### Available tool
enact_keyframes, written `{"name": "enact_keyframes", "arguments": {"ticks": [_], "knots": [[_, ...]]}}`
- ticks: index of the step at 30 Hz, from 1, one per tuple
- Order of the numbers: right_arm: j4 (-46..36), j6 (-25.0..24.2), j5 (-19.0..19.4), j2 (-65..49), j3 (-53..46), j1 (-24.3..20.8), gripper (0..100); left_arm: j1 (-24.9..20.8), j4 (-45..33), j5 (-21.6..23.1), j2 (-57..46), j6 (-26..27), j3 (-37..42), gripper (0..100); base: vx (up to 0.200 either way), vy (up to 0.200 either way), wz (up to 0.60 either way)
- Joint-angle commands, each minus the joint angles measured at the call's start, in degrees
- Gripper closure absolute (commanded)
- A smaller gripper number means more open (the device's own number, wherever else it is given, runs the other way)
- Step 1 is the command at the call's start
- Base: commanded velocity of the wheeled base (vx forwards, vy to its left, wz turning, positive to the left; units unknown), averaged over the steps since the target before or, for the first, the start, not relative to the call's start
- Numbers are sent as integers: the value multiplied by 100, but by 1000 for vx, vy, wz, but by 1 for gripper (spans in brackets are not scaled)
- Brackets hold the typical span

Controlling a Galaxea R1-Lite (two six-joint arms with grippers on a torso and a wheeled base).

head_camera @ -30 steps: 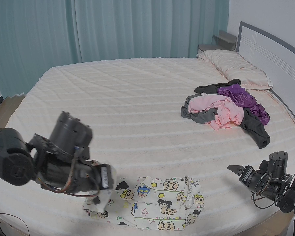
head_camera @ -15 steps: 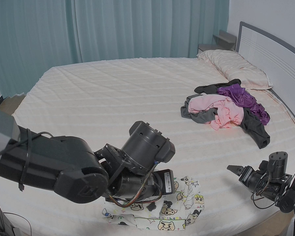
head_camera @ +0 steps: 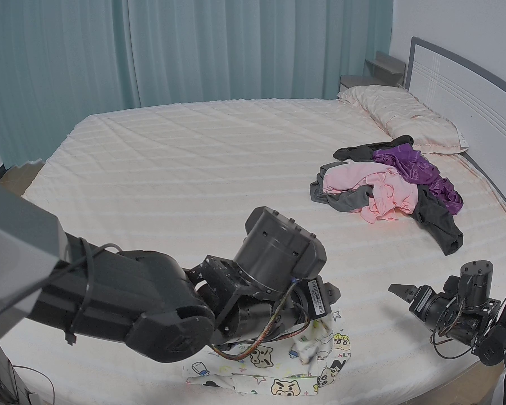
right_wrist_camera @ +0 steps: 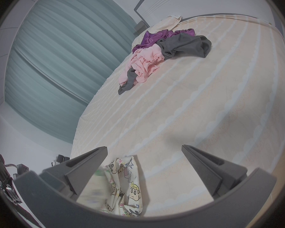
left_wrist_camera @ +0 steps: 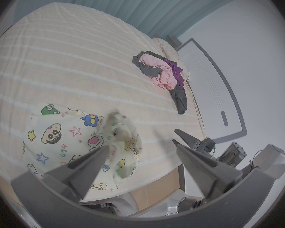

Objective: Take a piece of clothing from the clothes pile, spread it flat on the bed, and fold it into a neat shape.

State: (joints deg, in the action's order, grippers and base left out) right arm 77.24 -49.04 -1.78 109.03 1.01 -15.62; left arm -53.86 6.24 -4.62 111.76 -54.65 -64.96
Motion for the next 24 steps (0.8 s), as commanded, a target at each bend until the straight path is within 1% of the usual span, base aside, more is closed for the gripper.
{"name": "enact_keyframes", "arguments": {"ticks": [1, 6, 8, 11, 14, 16, 18, 19, 21, 22, 23, 24], "knots": [[2, 0, 2, 22, -31, -3, 0, -72, 158, -92, 197, -204, 80, 0, 0, 0, 0], [2, 0, 11, 22, -40, -12, 0, -116, 149, -109, 188, -230, 168, 0, 0, 0, 0], [2, 0, 11, 22, -40, -3, 0, -116, 149, -118, 144, -239, 344, 0, 0, 0, 0], [2, -18, 11, 4, -48, -3, 0, 24, 184, -109, -216, -248, 863, 0, 0, 0, 0], [2, -18, 46, 4, -48, -29, 0, 464, 281, -4, -876, -248, 1557, 0, 0, 0, 0], [2, -26, 55, 4, -48, -64, 0, 745, 422, 172, -1245, -257, 2067, 0, 0, 0, 0], [2, -35, 55, 4, -57, -161, 0, 1070, 668, 251, -1605, -292, 2620, 0, 0, 0, 0], [2, -35, 55, 13, -57, -231, 0, 1220, 879, 286, -1772, -415, 2902, 0, 0, 0, 0], [2, -35, 46, 13, -48, -249, 0, 1237, 914, 295, -1798, -432, 2946, 0, 0, 0, 0], [2, -35, 55, 4, -48, -451, 0, 1492, 1450, 436, -2088, -758, 3491, 0, 0, 0, 0], [2, -35, 64, 4, -40, -627, 0, 1677, 1749, 585, -2264, -846, 3851, 0, 0, 0, 0], [2, -35, 64, 13, -31, -715, 0, 1747, 1837, 664, -2326, -846, 4018, 0, 0, 0, 0]]}}
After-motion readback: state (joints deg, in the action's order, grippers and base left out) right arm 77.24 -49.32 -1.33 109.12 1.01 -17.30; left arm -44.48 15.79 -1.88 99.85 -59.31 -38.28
